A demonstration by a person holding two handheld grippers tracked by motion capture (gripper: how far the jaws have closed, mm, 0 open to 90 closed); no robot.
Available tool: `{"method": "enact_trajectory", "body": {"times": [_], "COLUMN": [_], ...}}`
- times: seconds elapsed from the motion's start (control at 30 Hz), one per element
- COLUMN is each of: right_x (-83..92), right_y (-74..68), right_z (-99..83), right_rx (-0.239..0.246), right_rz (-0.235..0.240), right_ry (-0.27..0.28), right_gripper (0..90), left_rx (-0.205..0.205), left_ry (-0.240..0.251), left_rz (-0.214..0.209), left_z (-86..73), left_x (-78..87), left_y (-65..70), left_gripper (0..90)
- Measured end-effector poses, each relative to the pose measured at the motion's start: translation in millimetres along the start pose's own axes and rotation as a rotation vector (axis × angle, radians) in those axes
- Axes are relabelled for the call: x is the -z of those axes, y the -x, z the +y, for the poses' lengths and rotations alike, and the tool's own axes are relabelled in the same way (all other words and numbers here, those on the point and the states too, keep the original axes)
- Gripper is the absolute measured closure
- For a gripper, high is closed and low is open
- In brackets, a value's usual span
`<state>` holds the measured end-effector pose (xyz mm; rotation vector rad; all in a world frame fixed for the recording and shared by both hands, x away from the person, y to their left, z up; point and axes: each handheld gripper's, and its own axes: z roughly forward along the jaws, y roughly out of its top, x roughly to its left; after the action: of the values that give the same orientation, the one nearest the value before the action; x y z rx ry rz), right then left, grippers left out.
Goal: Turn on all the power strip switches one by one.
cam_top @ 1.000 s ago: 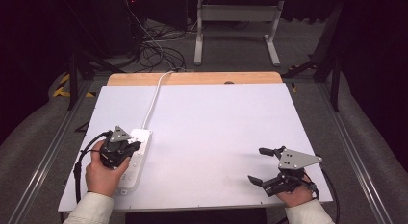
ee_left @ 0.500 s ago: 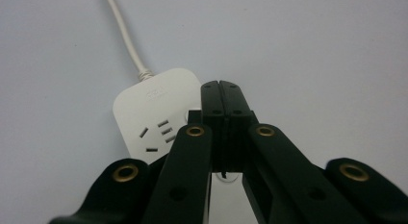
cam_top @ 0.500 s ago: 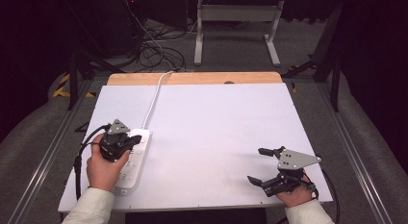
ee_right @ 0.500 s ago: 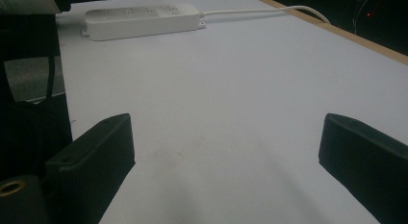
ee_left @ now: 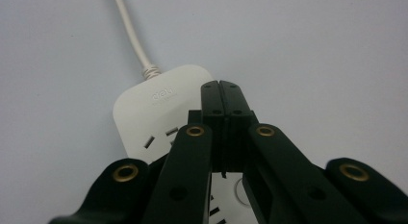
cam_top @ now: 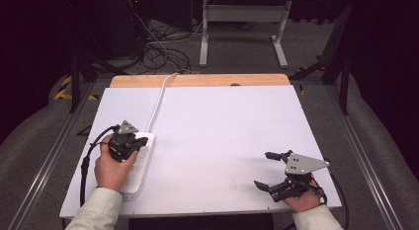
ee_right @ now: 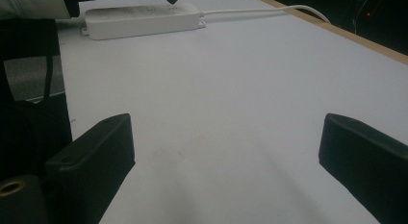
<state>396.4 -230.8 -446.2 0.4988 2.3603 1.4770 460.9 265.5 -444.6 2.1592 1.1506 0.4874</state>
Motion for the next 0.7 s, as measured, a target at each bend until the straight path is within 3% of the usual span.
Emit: {"method": "enact_trajectory", "body": {"times": [0.7], "right_x": [0.2], "right_y": [0.2], "right_z": [-0.2], "right_rx": [-0.001], "right_rz": [0.004], "right_ry": [0.002], "right_gripper": [5.5], "left_rx": [-0.011], "left_ry": [-0.029], "left_rz": [0.02], "left_z": [-1.0], "left_x": [-9.0], "left_y": [0.1], "left_gripper": [90.0]}}
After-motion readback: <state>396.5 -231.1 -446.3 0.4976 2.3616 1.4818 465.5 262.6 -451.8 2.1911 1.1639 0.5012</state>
